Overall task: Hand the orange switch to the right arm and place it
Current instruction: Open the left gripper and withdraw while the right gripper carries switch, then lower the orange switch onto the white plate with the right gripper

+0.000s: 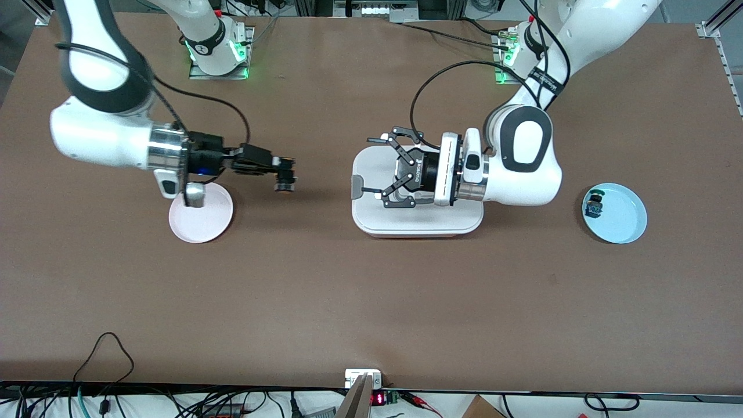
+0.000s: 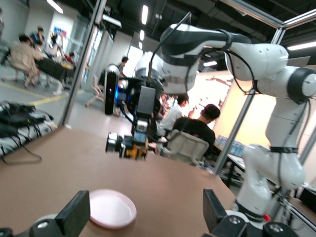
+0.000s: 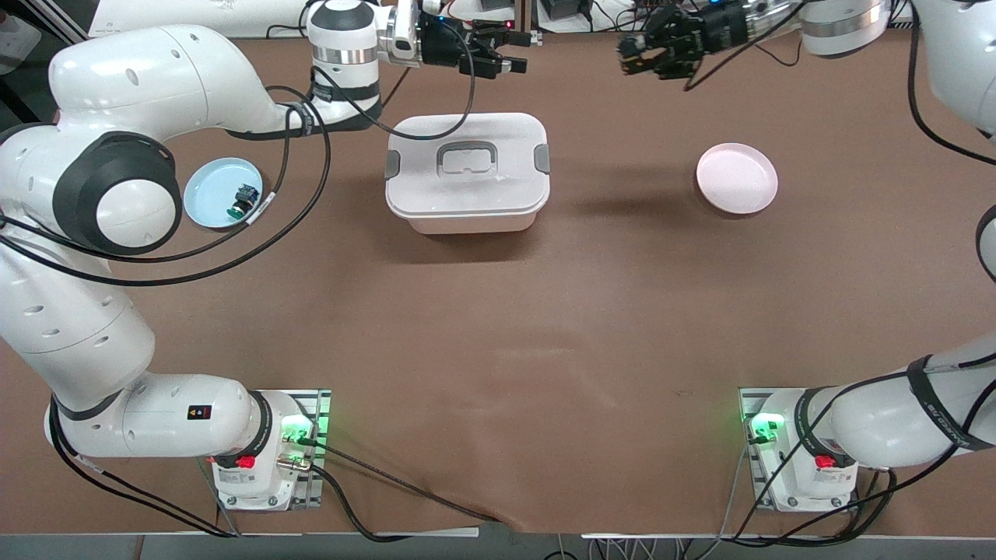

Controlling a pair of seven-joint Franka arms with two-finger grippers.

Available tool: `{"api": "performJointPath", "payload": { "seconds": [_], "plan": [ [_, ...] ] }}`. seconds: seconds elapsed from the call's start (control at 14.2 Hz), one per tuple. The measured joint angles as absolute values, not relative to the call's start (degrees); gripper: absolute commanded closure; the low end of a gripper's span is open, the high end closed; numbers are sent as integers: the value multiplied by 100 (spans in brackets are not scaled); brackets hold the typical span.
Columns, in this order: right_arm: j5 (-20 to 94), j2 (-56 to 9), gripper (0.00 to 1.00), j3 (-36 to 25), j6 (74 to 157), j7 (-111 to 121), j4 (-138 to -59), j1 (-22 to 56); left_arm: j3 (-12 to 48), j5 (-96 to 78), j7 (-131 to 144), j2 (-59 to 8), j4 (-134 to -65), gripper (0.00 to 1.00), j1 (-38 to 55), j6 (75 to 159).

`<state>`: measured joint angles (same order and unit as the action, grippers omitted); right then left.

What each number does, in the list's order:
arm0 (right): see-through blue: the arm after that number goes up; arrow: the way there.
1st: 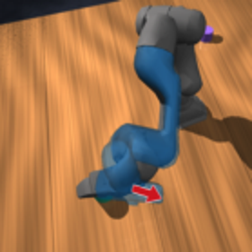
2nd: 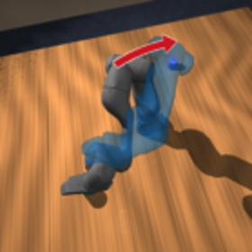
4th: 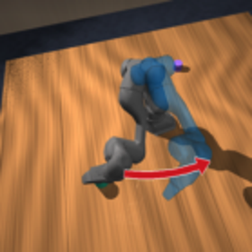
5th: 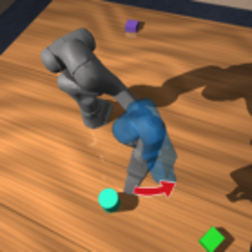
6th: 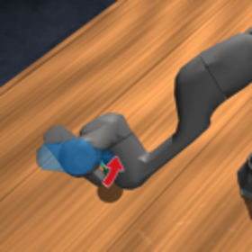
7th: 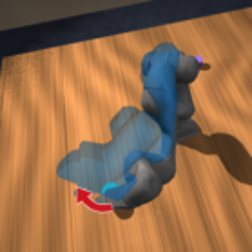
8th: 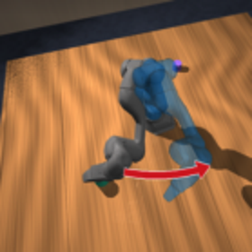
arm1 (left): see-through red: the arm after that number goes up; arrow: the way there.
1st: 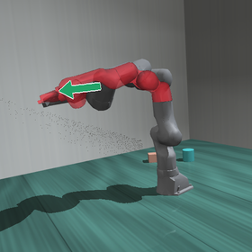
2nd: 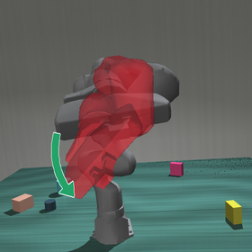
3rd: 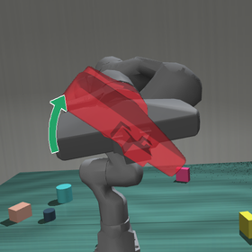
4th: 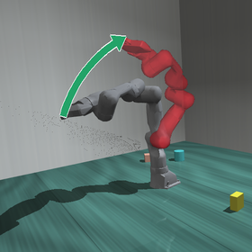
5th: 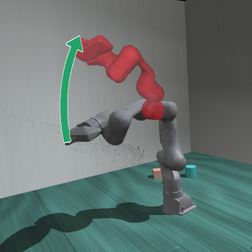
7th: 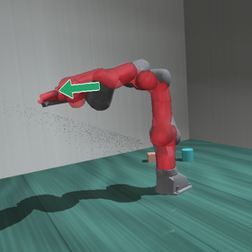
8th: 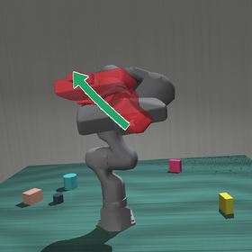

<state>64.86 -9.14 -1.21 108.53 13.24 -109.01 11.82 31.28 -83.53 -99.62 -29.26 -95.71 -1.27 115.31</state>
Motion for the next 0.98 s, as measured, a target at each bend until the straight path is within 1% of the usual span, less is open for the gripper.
{"api": "performJointPath", "payload": {
  "seconds": [0.21,0.35,0.49,0.7,0.98],
  "plan": [
    [4852,-908,100,-132,10373,1472,-10880,568,3119,-7400,-9123,-2906,-9571,0,-303,11329],
    [3732,-920,100,-138,10303,1634,-10893,251,3109,-6638,-8560,-2863,-9569,0,-419,11154],
    [2903,-956,100,-141,10364,1679,-10932,97,3101,-5732,-7872,-2773,-9565,0,-546,10917],
    [2076,-1085,100,-128,10872,1672,-11088,87,3092,-4311,-6923,-2658,-9539,0,-723,10612],
    [1443,-1450,100,-125,11637,1430,-11304,95,3083,-2000,-5502,-2609,-9137,0,-866,9867]
  ]
}}
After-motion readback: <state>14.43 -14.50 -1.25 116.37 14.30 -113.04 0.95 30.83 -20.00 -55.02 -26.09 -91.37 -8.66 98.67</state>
